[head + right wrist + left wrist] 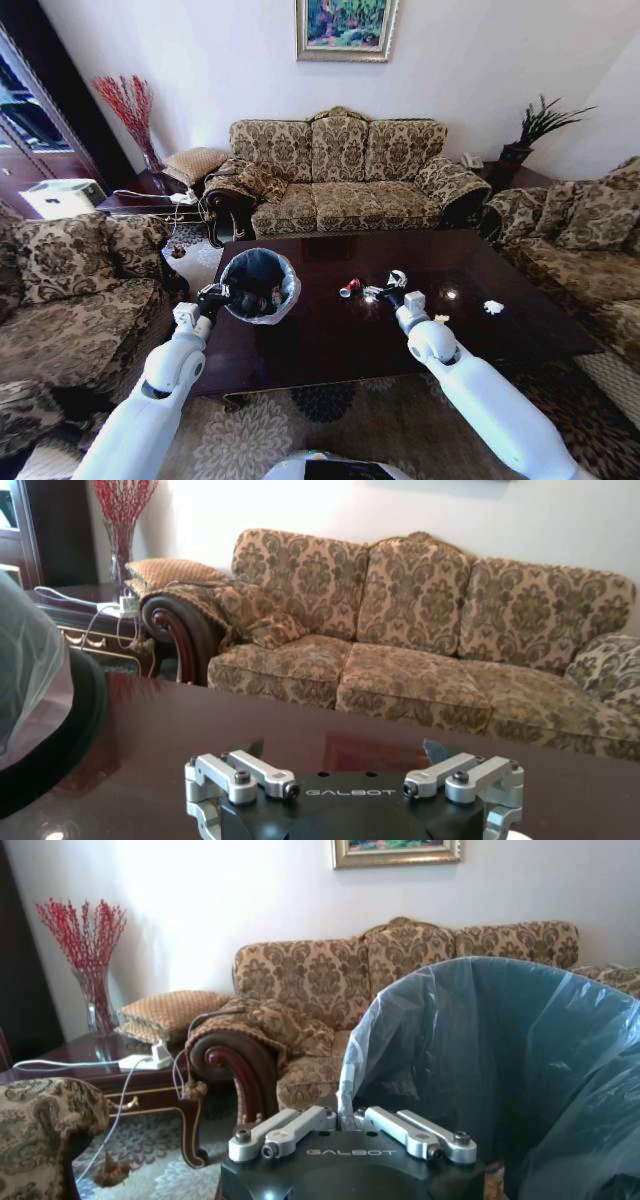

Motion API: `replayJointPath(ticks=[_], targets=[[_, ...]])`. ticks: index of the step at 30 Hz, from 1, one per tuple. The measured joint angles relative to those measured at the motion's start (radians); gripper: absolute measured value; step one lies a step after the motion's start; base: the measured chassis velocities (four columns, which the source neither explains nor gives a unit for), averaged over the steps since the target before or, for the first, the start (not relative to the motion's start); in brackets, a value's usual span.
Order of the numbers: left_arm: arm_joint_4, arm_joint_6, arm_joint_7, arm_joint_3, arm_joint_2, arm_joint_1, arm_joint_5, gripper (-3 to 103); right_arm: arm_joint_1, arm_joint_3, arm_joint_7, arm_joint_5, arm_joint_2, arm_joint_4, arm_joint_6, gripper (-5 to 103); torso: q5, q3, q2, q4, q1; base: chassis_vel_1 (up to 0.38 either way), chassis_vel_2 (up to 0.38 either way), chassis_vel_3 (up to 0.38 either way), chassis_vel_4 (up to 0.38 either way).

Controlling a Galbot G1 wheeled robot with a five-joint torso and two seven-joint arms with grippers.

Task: Move to the front of the table and place the trash on the table into the trash bin.

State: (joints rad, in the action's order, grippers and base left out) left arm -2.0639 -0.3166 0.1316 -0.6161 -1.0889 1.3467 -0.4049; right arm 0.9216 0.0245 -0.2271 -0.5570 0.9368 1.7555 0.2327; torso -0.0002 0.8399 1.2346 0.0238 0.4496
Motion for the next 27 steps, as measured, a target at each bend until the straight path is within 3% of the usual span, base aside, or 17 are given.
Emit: replayJointPath(ticks=[5,9,12,13,16,19,21,27], targets=[[-0.006,0.000,0.000,0.001,-0.002,0.004,0.001,3,-0.005,-0.021,-0.013,0.003,0.029,-0.032,-0.003,100,0.0000,0.000,0.000,-0.0004,0.001,-0.154,0.148,0.166,-0.150],[-0.008,0.000,-0.001,0.006,-0.002,0.004,0.001,3,-0.008,-0.041,-0.077,-0.034,0.076,-0.090,-0.007,100,0.0001,0.001,-0.001,-0.0006,0.002,-0.104,0.065,0.113,-0.113],[-0.008,0.000,-0.001,0.014,-0.001,0.000,0.002,3,-0.015,-0.060,-0.189,-0.092,0.152,-0.165,-0.018,100,0.0005,0.001,-0.001,-0.0005,0.002,-0.028,0.016,0.012,-0.008],[-0.008,0.000,-0.001,0.014,-0.001,0.000,0.002,3,-0.015,-0.060,-0.189,-0.092,0.152,-0.165,-0.018,100,0.0005,0.001,-0.001,-0.0005,0.002,0.000,0.000,0.000,0.000],[-0.007,0.000,-0.003,0.027,0.007,-0.002,0.002,3,-0.027,-0.066,-0.236,-0.108,0.241,-0.263,-0.037,100,-0.0001,0.000,0.000,-0.0002,-0.001,0.000,0.000,0.000,0.000],[-0.003,0.000,-0.006,0.030,0.014,-0.002,0.002,3,-0.043,-0.066,-0.237,-0.099,0.289,-0.339,-0.060,100,-0.0002,0.000,0.000,-0.0002,-0.001,0.000,0.000,0.000,0.000],[-0.002,-0.001,-0.012,0.030,0.020,0.003,0.002,3,-0.080,-0.058,-0.220,-0.084,0.365,-0.446,-0.091,100,0.0001,0.000,0.000,-0.0001,-0.001,0.000,0.000,0.000,0.000],[-0.003,-0.003,-0.016,0.029,0.030,0.006,0.001,3,-0.141,-0.038,-0.175,-0.096,0.454,-0.580,-0.125,100,0.0002,0.000,0.000,0.0000,0.001,0.000,0.000,0.000,0.000]])
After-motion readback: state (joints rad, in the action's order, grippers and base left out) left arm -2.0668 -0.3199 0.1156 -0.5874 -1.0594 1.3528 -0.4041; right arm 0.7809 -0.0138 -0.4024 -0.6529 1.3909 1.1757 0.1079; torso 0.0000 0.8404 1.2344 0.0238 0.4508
